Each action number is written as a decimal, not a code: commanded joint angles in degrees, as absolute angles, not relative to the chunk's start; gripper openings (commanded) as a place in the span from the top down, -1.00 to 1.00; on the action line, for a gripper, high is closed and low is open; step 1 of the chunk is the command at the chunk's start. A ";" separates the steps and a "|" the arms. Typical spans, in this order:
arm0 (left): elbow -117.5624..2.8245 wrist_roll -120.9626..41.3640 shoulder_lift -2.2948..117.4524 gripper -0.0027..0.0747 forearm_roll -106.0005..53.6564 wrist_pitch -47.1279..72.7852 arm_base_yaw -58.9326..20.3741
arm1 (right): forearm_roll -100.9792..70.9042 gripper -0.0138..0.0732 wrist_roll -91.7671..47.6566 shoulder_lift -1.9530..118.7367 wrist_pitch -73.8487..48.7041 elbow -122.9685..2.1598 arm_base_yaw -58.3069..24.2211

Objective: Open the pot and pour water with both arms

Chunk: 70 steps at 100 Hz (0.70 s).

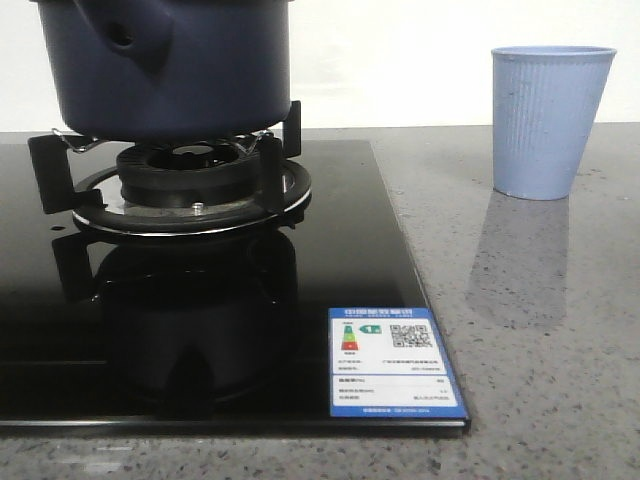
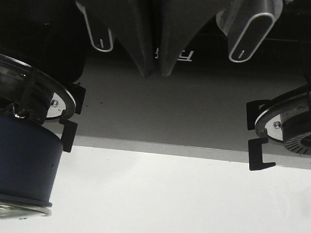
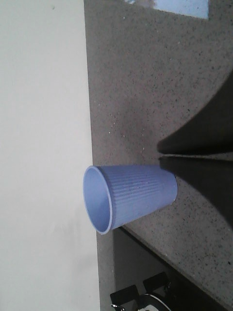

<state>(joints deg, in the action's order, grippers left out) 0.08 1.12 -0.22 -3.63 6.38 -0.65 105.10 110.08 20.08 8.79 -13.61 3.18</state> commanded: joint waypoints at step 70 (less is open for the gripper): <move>1.93 1.86 -1.75 0.98 -4.26 2.36 -0.57 | 91.08 0.79 101.22 20.53 2.13 -15.19 3.12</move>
<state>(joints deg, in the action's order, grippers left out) 0.08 1.12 -0.22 -3.63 6.38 -0.65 101.98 108.36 20.08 6.65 -13.61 3.18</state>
